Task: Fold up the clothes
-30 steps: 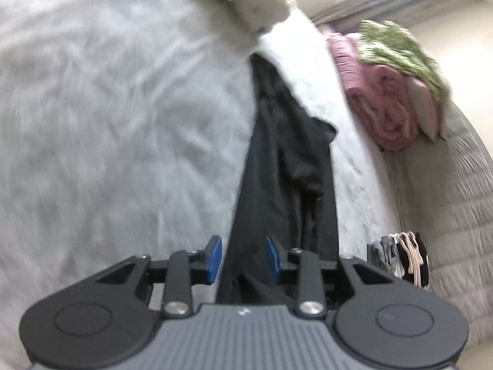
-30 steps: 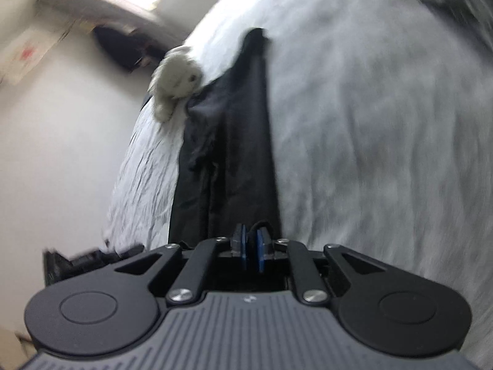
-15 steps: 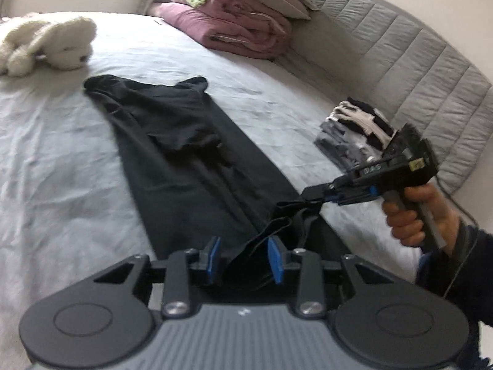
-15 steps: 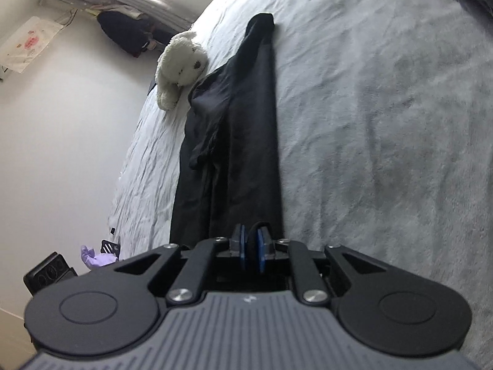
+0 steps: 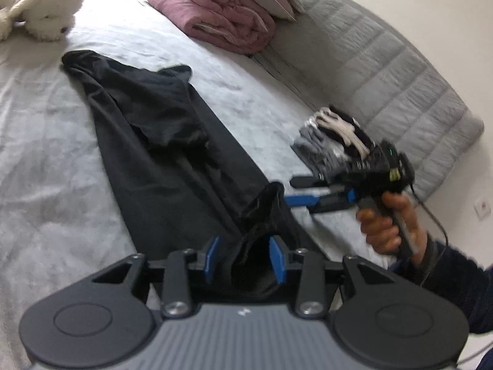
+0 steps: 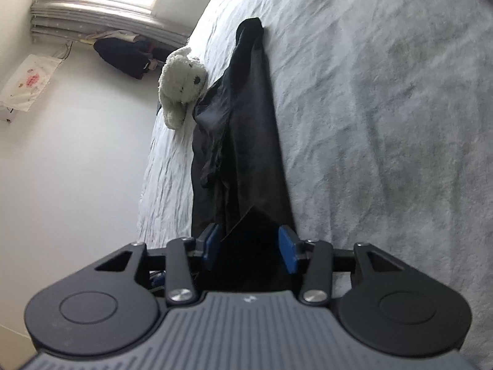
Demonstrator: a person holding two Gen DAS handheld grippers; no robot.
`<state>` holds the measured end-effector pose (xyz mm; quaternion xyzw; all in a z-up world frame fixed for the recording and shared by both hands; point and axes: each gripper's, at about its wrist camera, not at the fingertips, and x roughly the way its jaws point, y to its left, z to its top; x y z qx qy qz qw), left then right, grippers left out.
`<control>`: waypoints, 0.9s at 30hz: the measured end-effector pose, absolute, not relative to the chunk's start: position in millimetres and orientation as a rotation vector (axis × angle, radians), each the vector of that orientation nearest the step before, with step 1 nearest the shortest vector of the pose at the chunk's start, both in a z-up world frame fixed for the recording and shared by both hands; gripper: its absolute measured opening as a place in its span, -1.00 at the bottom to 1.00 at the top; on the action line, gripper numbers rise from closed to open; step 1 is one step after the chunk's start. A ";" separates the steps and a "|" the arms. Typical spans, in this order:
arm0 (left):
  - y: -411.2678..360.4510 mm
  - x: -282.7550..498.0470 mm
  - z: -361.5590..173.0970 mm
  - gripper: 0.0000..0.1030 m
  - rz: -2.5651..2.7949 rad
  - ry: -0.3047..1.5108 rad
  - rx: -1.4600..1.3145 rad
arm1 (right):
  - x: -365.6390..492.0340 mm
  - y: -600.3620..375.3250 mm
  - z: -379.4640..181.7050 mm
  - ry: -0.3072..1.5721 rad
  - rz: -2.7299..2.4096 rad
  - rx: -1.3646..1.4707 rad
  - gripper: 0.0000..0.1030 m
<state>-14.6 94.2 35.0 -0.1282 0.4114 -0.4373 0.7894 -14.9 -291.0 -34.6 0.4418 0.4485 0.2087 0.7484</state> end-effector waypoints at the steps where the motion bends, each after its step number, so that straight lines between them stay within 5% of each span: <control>1: 94.5 -14.7 33.5 -0.27 -0.949 0.888 -0.281 | -14.8 -290.8 -32.9 0.976 0.449 0.951 -0.09; 14: 130.7 -2.7 20.0 -0.17 -0.979 0.844 -0.526 | -9.0 -270.9 -0.5 0.815 0.719 0.363 0.03; 27: 134.6 -37.6 29.1 -0.16 -1.039 0.718 -0.081 | -9.8 -250.7 -13.7 0.807 0.820 0.212 0.03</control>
